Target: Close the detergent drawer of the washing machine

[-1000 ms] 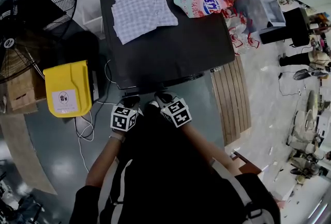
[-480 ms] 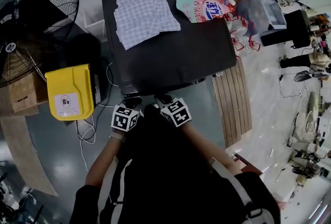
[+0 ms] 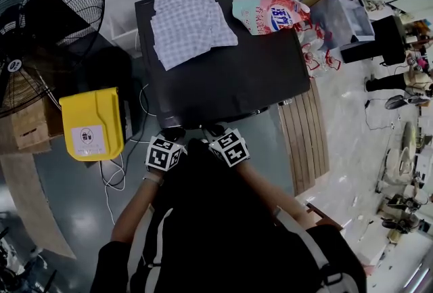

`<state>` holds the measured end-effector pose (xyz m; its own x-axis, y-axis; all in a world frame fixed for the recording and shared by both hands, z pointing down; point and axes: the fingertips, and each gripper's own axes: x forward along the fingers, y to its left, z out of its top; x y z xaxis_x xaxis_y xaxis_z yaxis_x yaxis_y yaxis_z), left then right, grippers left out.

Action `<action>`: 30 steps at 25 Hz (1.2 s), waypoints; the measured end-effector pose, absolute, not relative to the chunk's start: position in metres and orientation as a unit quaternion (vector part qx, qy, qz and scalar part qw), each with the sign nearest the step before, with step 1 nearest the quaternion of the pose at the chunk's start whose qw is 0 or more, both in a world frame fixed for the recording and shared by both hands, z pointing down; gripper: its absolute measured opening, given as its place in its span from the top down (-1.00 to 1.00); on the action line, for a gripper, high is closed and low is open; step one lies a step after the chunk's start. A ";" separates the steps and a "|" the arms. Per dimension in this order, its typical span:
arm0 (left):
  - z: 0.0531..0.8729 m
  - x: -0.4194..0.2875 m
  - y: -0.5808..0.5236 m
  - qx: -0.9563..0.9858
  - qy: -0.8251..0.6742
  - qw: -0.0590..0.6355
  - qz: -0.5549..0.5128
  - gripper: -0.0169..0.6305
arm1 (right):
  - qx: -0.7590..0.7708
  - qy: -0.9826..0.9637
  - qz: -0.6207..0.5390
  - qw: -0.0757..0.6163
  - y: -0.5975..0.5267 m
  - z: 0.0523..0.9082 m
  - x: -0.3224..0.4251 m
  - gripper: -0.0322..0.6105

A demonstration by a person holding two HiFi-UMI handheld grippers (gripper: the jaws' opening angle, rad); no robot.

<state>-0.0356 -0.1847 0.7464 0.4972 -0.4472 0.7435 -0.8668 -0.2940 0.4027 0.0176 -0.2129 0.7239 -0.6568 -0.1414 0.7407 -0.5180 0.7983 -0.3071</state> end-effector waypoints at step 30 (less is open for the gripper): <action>0.648 -0.067 -0.177 0.758 -0.529 0.345 0.163 0.91 | 0.114 -0.925 0.226 0.283 -0.195 0.624 -0.008 0.85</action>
<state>-0.0668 -0.1771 0.6478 0.3877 -0.6889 0.6124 -0.9143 -0.2031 0.3504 -0.0079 -0.1946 0.6237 -0.8145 -0.0826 0.5743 -0.3378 0.8723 -0.3536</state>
